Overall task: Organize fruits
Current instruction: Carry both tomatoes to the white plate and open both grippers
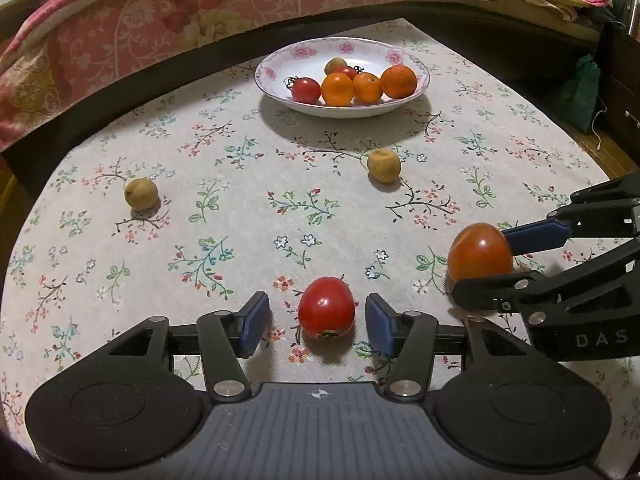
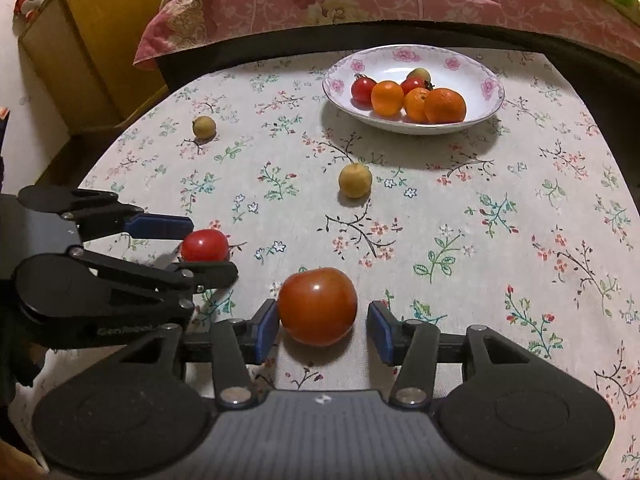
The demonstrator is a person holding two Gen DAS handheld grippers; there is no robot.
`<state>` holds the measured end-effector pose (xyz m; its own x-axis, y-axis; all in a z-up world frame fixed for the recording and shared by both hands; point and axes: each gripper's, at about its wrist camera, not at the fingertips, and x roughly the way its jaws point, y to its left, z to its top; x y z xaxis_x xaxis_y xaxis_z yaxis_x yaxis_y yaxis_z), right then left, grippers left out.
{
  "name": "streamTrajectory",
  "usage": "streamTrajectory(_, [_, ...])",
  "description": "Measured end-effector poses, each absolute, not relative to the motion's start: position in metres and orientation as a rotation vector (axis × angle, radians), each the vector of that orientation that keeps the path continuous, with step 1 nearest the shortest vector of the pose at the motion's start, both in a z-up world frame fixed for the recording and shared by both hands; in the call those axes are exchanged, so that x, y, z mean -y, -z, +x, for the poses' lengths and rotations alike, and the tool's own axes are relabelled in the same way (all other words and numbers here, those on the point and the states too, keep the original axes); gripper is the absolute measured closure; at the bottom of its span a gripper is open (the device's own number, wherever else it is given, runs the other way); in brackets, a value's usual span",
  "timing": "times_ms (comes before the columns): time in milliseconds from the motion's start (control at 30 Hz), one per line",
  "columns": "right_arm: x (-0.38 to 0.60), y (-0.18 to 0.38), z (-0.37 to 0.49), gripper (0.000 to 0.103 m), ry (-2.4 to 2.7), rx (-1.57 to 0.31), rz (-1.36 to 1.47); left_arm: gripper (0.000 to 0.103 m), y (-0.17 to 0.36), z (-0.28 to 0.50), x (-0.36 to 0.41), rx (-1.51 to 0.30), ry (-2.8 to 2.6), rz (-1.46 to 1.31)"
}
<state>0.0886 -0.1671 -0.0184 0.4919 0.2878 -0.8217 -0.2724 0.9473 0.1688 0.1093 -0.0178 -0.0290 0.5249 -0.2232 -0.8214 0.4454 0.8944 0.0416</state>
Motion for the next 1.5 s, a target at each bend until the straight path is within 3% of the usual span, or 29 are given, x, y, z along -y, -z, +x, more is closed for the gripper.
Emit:
streamTrajectory(233, [0.165, 0.020, 0.089, 0.061, -0.353, -0.999, 0.011, 0.055, 0.028, 0.109, 0.019, -0.943, 0.421, 0.261])
streamTrajectory(667, [0.165, 0.022, 0.096, 0.061, -0.366, -0.996, 0.039, 0.052, 0.028, 0.108, 0.019, -0.932, 0.426, 0.270])
streamTrajectory(833, [0.165, 0.023, 0.098, 0.060, -0.370, -0.992, 0.033, 0.055, 0.028, 0.109, 0.020, -0.931, 0.437, 0.274])
streamTrajectory(1000, [0.165, 0.023, 0.099, 0.061, -0.372, -0.981, 0.037, 0.066, 0.026, 0.107, 0.022, -0.938, 0.449, 0.277])
streamTrajectory(1100, [0.163, 0.022, 0.099, 0.067, -0.380, -0.979, 0.033, 0.067, 0.026, 0.109, 0.020, -0.948, 0.452, 0.260])
streamTrajectory(1500, [0.164, 0.020, 0.099, 0.067, -0.365, -0.978, 0.035, 0.067, 0.016, 0.112, 0.021, -0.932, 0.456, 0.228])
